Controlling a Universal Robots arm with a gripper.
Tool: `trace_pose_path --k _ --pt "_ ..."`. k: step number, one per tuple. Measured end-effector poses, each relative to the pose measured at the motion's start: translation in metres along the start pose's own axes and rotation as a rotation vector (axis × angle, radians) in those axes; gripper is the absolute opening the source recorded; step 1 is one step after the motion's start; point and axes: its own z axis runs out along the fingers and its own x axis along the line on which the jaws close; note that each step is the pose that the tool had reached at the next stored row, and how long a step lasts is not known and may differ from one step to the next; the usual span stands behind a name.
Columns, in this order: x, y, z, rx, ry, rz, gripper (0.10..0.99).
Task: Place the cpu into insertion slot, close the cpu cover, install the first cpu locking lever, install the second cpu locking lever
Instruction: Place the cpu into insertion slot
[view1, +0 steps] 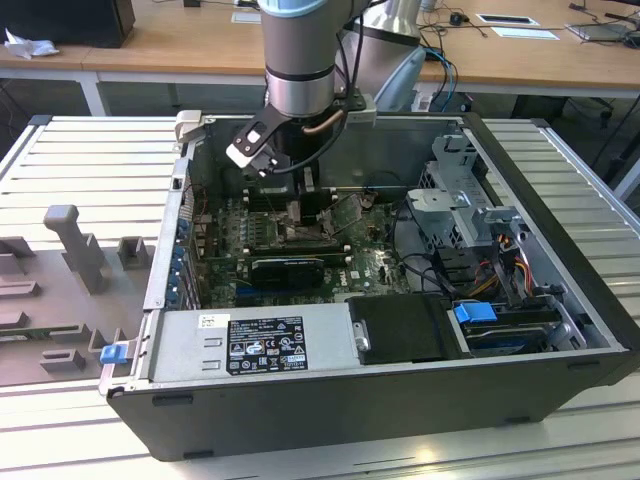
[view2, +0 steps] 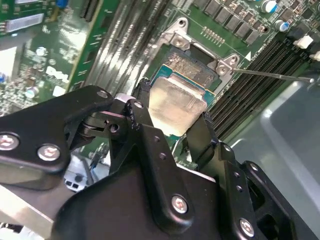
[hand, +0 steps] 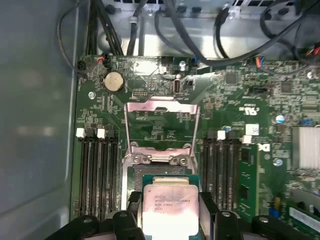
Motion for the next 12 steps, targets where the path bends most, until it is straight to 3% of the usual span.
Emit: trace_pose_path --k 7,12 --pt "0.0052 -0.006 0.016 0.0 -0.0012 0.005 0.537" --pt "0.005 -0.0059 0.0242 0.0 -0.0101 0.006 0.537"
